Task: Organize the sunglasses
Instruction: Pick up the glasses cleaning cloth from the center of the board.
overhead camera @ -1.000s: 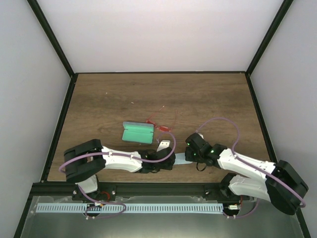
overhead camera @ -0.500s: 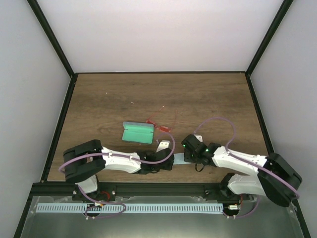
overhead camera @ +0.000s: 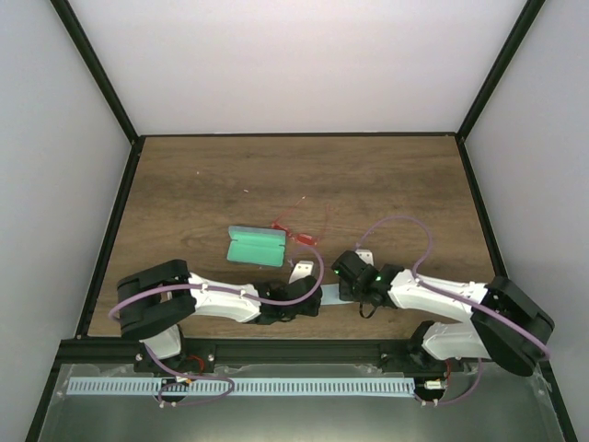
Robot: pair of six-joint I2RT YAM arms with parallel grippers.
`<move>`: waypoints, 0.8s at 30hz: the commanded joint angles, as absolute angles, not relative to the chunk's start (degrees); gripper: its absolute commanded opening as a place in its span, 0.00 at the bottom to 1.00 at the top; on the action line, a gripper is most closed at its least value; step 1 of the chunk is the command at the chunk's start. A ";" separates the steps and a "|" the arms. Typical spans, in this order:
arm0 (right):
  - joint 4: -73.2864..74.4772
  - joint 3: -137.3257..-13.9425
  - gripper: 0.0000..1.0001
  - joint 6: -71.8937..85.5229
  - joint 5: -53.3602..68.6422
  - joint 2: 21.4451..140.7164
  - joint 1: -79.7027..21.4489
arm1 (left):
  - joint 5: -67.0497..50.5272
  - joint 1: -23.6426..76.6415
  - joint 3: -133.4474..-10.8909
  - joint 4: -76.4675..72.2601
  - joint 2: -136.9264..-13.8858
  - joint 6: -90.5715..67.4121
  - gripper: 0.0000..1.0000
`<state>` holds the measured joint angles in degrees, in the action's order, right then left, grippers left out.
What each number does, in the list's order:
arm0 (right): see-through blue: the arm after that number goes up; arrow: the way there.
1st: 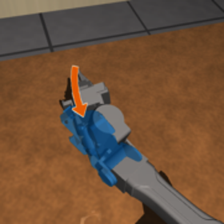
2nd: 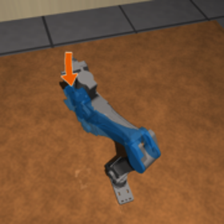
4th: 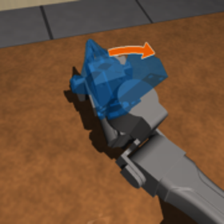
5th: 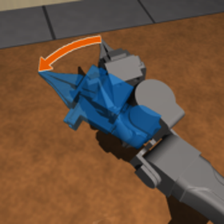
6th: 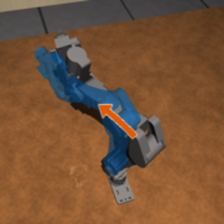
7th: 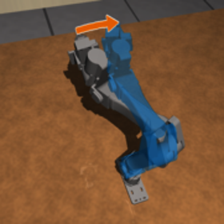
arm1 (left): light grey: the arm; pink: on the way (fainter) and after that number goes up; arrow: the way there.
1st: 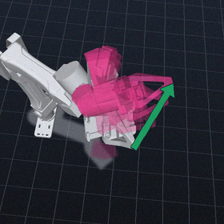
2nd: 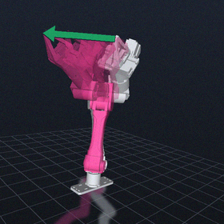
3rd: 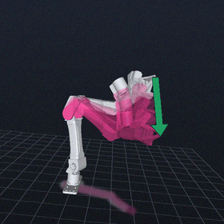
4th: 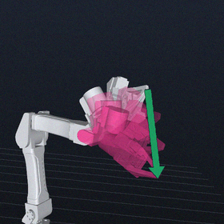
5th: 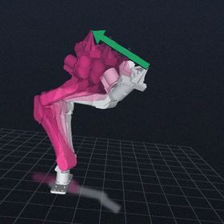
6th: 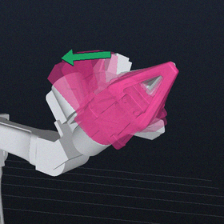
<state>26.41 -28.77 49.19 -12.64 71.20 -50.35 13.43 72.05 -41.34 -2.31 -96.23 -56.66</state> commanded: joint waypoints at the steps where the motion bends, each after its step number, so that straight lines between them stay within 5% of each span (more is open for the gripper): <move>1: 28.73 -27.69 0.05 49.81 -11.65 70.64 -50.91 | 14.64 72.07 -38.63 4.75 -98.01 -57.10 0.19; 9: 27.64 -26.78 0.01 47.81 -10.02 65.07 -50.98 | 15.46 72.07 -40.40 3.84 -100.89 -54.73 0.05; 24: 25.29 -30.19 0.01 44.15 -7.90 64.95 -50.98 | 22.07 71.94 -43.31 8.73 -96.26 -53.68 0.04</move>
